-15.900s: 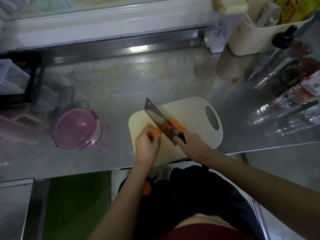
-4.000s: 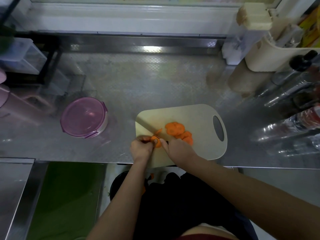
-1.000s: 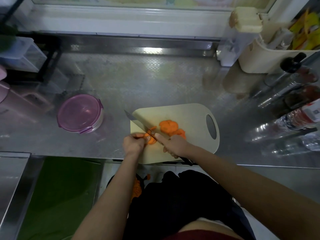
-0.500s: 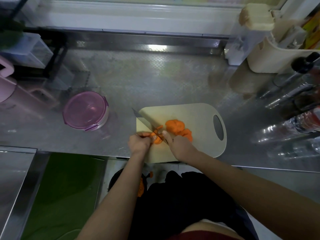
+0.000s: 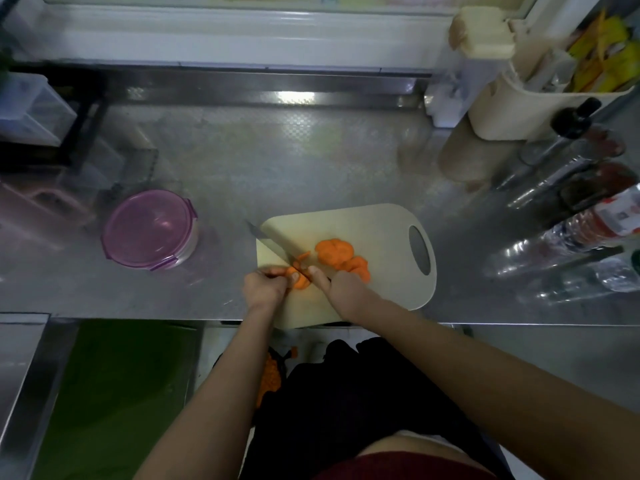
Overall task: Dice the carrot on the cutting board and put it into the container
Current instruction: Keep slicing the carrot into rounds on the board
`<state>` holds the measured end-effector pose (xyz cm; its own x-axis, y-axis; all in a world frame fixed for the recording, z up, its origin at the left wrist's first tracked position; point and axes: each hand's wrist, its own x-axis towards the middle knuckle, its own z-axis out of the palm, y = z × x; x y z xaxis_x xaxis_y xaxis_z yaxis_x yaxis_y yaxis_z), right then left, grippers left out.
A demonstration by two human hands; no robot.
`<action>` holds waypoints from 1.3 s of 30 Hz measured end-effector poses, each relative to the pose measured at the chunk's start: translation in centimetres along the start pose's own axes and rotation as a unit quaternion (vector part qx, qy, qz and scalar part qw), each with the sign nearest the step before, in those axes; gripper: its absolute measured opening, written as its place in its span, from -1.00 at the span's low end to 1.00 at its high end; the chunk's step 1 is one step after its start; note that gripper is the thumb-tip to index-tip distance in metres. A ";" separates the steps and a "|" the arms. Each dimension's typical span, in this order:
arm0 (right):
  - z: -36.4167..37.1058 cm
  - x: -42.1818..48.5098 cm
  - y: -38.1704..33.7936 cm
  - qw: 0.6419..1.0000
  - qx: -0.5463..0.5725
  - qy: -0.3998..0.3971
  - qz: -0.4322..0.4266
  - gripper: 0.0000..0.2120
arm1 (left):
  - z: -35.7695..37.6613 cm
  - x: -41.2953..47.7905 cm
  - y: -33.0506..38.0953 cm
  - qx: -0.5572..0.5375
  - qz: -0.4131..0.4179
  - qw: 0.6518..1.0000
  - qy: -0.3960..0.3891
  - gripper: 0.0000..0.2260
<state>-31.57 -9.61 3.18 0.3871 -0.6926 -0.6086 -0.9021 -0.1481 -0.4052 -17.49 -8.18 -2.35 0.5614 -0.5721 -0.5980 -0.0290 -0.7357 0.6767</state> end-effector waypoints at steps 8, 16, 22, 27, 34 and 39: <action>-0.8 -1.6 0.5 0.996 0.086 0.031 -0.022 -0.45 | -0.3 -0.4 0.0 -0.006 0.008 1.000 -0.002 -0.87; 0.8 -2.7 1.2 0.998 -0.061 0.018 0.017 -0.34 | -0.2 0.1 -0.4 -0.015 -0.002 1.000 -0.008 -0.82; 0.8 -2.1 1.6 0.988 0.135 -0.014 0.074 -0.62 | -0.2 0.0 -0.1 -0.009 -0.003 1.000 -0.009 -0.82; 0.0 -1.4 1.6 0.971 0.222 -0.022 0.086 -0.51 | -0.2 -0.1 0.2 -0.006 -0.006 1.000 -0.003 -0.83; 0.9 0.2 0.3 0.969 0.233 0.038 0.069 -0.55 | -0.2 -0.9 0.5 0.009 0.014 1.000 0.016 -0.88; 0.6 0.8 -0.8 0.983 0.179 0.034 0.016 -0.43 | -0.1 -1.2 0.3 0.010 0.021 1.000 0.012 -0.86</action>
<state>-30.43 -9.62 2.63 0.3355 -0.7398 -0.5832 -0.7842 0.1237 -0.6081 -18.04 -7.71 -1.38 0.5794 -0.5934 -0.5587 -0.0691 -0.7188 0.6917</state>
